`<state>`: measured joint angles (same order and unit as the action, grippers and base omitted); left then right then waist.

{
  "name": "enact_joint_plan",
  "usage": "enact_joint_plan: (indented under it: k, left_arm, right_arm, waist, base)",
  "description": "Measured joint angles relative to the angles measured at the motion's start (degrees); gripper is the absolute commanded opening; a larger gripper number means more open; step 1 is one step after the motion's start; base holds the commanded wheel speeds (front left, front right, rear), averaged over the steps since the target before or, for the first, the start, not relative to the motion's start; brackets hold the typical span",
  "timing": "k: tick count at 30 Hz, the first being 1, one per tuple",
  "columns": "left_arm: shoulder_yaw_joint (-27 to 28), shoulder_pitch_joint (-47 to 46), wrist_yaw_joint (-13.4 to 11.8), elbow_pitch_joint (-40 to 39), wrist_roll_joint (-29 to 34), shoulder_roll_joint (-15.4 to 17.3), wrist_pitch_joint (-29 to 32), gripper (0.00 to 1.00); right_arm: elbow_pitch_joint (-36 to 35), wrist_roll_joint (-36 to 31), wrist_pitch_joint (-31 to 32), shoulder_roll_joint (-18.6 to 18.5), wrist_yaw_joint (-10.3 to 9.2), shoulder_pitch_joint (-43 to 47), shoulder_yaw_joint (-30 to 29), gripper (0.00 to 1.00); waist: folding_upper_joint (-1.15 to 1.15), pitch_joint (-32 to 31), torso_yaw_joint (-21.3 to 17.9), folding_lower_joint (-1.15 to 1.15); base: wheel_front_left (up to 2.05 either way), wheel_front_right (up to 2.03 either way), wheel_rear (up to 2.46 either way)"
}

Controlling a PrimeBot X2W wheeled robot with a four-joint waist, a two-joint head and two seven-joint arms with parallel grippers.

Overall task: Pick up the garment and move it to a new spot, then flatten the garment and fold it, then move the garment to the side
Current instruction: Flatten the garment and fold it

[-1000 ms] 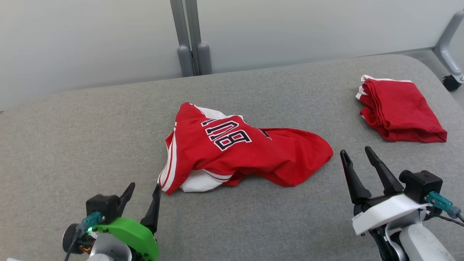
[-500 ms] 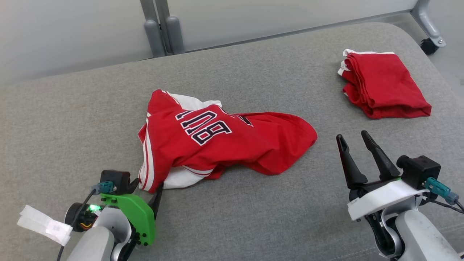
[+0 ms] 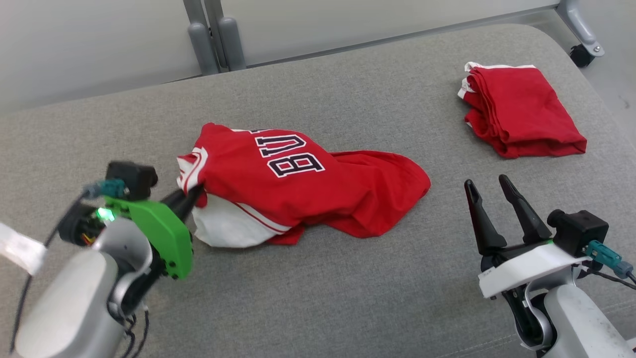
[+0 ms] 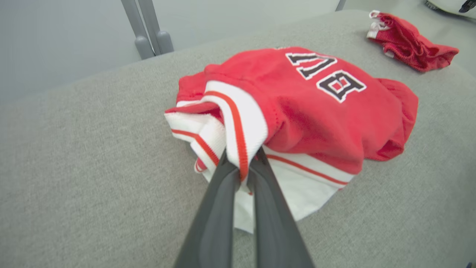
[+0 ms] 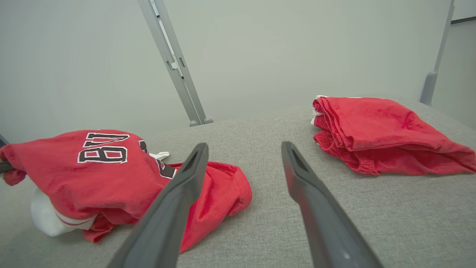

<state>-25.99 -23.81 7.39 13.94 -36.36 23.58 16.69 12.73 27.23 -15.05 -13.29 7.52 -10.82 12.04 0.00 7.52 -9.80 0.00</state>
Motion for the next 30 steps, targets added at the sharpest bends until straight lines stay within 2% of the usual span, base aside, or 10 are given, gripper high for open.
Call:
enact_joint_plan:
  k: [4,8,13,16,17,18,19,20,24,30]
  left_arm:
    - [0.4,-6.9,0.0,-3.6,-3.8,3.7,7.7,0.0]
    - [0.2,-13.7,0.0,-0.7,-5.0,5.1,11.4,0.0]
    - [0.5,-21.0,0.0,10.7,-5.0,5.8,12.4,0.0]
    - [0.7,-23.3,0.0,17.7,-5.0,5.4,10.4,0.0]
    - [0.7,-24.0,0.0,20.0,-5.2,5.0,9.6,0.07]
    - [0.7,-24.2,0.0,21.6,-5.7,4.5,8.6,0.35]
    - [0.6,-24.2,0.0,23.5,-6.1,4.0,7.6,0.78]
    - [0.2,-24.2,0.0,25.0,-6.5,3.6,6.5,1.0]
    - [-2.9,-24.2,0.0,26.7,-8.0,3.1,3.1,1.0]
    - [-7.5,-23.9,0.0,21.6,-10.9,5.3,-2.1,1.0]
  right_arm:
    - [-0.5,-0.1,0.0,0.1,0.0,-1.4,0.2,1.0]
    - [-0.5,0.0,0.0,1.0,0.0,-2.7,0.7,1.0]
    - [-0.4,0.2,0.0,2.3,0.0,-5.0,1.9,1.0]
    - [-0.2,0.3,0.0,2.8,0.0,-6.0,2.2,1.0]
    - [0.0,0.3,0.0,3.0,0.0,-6.3,2.3,1.0]
    - [0.2,0.3,0.0,3.1,0.0,-6.4,2.4,1.0]
    - [0.5,0.3,0.0,3.3,0.0,-6.6,2.6,1.0]
    - [0.7,0.3,0.0,3.4,0.0,-6.6,2.8,1.0]
    - [1.1,0.3,0.0,3.3,0.0,-6.5,2.5,1.0]
    - [1.4,0.1,0.0,2.1,0.0,-4.7,1.2,1.0]
  waist:
    - [0.0,1.4,-0.6,0.0]
    - [0.0,3.2,-1.6,0.0]
    - [0.0,5.8,-4.2,0.0]
    - [0.0,7.2,-5.8,0.0]
    - [0.0,7.6,-6.3,0.0]
    - [0.0,7.9,-6.8,0.0]
    - [0.0,8.2,-7.3,0.0]
    - [0.0,8.4,-7.7,0.0]
    - [0.0,8.1,-8.2,0.0]
    - [0.0,6.6,-6.5,0.0]
  base:
    - [0.0,0.0,0.0]
    - [0.0,0.0,0.0]
    - [0.0,0.0,0.0]
    - [0.0,0.0,0.0]
    - [0.0,0.0,0.0]
    - [0.0,0.0,0.0]
    - [0.0,0.0,0.0]
    - [0.0,0.0,0.0]
    - [0.0,0.0,0.0]
    - [0.0,0.0,0.0]
